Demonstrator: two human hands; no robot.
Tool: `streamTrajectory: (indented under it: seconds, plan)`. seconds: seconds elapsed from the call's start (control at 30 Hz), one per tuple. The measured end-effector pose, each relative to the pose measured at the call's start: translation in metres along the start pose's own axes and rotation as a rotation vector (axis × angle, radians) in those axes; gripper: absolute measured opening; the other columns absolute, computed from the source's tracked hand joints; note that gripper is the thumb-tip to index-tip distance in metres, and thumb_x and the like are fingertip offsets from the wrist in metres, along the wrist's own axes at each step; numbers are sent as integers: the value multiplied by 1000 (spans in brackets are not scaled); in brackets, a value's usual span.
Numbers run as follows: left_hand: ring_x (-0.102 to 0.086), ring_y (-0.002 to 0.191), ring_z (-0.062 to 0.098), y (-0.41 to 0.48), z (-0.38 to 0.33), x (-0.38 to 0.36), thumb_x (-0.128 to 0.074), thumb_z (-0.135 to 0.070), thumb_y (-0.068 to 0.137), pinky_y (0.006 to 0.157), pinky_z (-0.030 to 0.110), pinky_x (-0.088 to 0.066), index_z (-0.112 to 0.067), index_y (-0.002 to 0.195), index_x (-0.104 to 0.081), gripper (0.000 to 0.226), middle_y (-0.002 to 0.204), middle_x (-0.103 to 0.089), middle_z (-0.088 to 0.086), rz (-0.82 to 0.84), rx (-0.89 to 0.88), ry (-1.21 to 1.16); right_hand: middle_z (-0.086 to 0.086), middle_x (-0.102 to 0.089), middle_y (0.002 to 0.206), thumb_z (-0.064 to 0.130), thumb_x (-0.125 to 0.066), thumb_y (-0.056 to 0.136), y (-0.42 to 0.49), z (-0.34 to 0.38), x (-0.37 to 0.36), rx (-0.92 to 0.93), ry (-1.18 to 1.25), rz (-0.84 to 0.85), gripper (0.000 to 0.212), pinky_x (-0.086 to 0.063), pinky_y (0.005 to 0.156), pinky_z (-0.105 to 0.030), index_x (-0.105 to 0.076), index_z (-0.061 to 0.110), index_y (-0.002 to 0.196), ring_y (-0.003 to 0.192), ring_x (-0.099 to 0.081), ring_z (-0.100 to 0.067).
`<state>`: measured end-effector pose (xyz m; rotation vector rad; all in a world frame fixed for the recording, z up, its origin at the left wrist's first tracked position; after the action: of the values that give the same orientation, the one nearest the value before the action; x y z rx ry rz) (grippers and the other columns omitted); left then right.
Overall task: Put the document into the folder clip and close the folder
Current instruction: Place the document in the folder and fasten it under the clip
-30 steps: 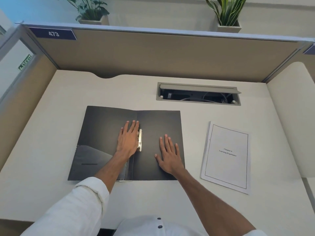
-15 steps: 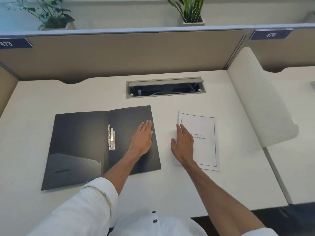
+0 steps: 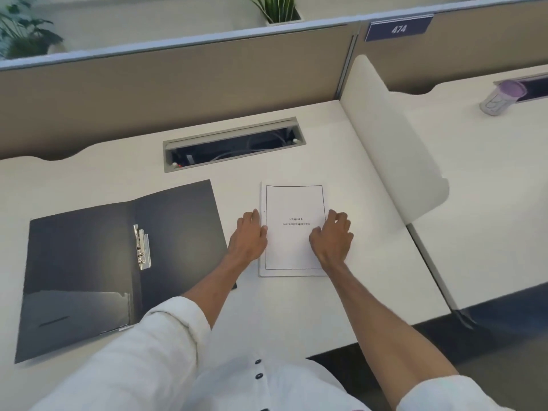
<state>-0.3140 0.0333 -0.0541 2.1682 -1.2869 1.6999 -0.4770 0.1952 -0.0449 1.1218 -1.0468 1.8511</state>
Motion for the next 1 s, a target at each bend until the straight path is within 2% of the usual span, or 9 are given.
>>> streamTrajectory:
  seconds: [0.1,0.27,0.43,0.57,0.67,0.73,0.8,0.9,1.0]
  plan:
    - [-44,144,36,3,-1,-6,-48,-24,113,101,51,-54,-2,162,-36,55,159,-38,16,13,46,3,-15,-50,142,24,-59,102,2,-11,-4,-145,53,31,43,-51,100,-47,-51,1,138,131,-53,-35]
    - [-50,132,39,7,-4,-15,-49,-16,108,101,53,-56,2,147,-46,43,147,-42,18,54,55,-9,-18,-50,146,31,-62,104,13,-13,-11,-214,163,61,55,-52,106,-49,-47,-4,143,138,-51,-37]
    - [-48,136,38,7,-6,-18,-49,-15,108,100,53,-57,1,162,-34,57,153,-37,17,57,52,22,-20,-51,151,25,-67,100,24,-16,-14,-349,317,126,53,-46,115,-49,-50,-3,142,143,-49,-40]
    - [-49,135,37,8,-6,-18,-47,-13,109,99,54,-58,-1,166,-30,61,153,-38,16,42,24,66,-17,-48,149,20,-62,100,26,-15,-19,-330,354,175,36,-44,117,-50,-63,0,131,142,-46,-37]
    - [-50,136,37,8,-6,-16,-47,-13,109,102,54,-58,-1,166,-31,60,154,-38,16,39,25,64,-16,-48,151,16,-57,102,24,-13,-18,-284,382,156,42,-49,112,-49,-57,0,141,142,-50,-37]
    - [-50,136,37,8,-6,-15,-48,-14,109,102,54,-57,-1,165,-32,59,154,-38,16,43,19,50,-15,-57,148,14,-54,103,23,-11,-16,-261,425,156,44,-52,106,-47,-54,2,145,136,-59,-39]
    - [-51,135,38,8,-5,-15,-47,-14,110,102,53,-57,-1,160,-37,53,152,-39,16,53,24,19,-18,-66,137,14,-51,103,22,-9,-13,-245,445,143,39,-54,101,-46,-53,4,140,124,-66,-42]
    - [-57,127,40,10,2,-10,-47,-15,110,99,50,-57,2,139,-51,34,146,-46,18,17,58,-63,-18,-71,121,14,-51,103,20,-6,-4,-219,427,90,37,-50,91,-41,-55,10,140,106,-66,-39]
    - [-59,135,38,6,16,5,-48,-15,112,111,50,-53,-2,160,-46,51,156,-46,16,-71,71,-165,-11,-72,112,14,-53,101,19,3,9,-170,454,28,30,-46,84,-38,-62,14,130,95,-57,-34]
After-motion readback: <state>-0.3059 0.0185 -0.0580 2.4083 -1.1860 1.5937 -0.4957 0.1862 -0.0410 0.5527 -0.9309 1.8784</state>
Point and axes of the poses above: each hand's wrist, its own y-axis towards the middle knuckle, its own x-axis out of the back of the hand, z = x × y, the point moved 7 cm from there along y, towards the middle knuckle
